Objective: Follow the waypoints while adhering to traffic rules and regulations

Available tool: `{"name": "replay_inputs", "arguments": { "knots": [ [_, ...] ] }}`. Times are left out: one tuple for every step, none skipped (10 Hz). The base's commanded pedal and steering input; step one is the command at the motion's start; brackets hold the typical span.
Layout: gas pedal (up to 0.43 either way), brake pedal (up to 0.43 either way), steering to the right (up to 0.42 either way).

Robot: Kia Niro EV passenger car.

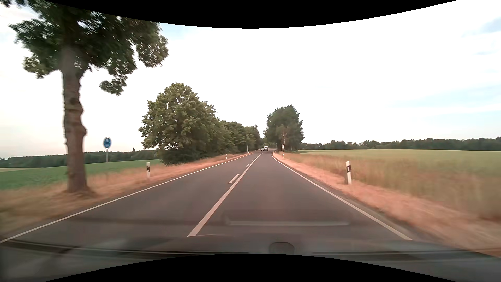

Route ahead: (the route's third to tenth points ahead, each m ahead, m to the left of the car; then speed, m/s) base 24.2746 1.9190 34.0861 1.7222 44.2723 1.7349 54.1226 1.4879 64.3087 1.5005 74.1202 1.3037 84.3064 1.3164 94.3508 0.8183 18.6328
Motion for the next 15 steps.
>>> {"name": "replay_inputs", "arguments": {
  "knots": [
    [0.11,0.0,-0.003],
    [0.11,0.0,-0.002],
    [0.11,0.0,0.0],
    [0.11,0.0,0.001],
    [0.11,0.0,0.001],
    [0.15,0.0,0.001],
    [0.157,0.0,0.001],
    [0.197,0.0,0.001],
    [0.197,0.0,0.001],
    [0.209,0.0,0.003],
    [0.22,0.0,0.003],
    [0.228,0.0,0.002],
    [0.248,0.0,0.001],
    [0.26,0.0,0.001],
    [0.268,0.0,0.0]
  ]
}}
